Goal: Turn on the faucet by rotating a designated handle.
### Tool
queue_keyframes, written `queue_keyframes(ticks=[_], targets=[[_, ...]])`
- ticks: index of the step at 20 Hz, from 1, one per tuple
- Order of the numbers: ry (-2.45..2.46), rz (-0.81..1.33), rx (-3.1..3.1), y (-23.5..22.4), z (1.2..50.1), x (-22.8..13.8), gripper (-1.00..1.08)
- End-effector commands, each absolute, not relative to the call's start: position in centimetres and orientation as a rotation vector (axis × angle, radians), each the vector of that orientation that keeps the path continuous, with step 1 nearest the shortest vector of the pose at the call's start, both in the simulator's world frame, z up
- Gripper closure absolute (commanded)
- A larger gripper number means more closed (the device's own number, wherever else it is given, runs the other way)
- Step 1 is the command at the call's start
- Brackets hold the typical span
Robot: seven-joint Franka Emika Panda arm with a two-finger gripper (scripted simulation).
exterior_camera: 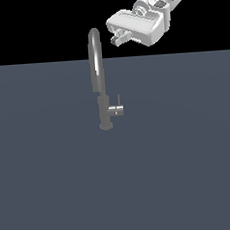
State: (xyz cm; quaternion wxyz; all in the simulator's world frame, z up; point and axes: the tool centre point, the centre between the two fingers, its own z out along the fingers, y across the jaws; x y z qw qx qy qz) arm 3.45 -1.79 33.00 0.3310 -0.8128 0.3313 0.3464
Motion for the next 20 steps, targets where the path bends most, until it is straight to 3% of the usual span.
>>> queue_keyframes(ticks=[1,20], targets=[[0.901,0.945,-2.05,-2.0,31.5,4.6,1.08],[1.138,1.196,-1.411,-2.5,17.6,10.7,1.08]])
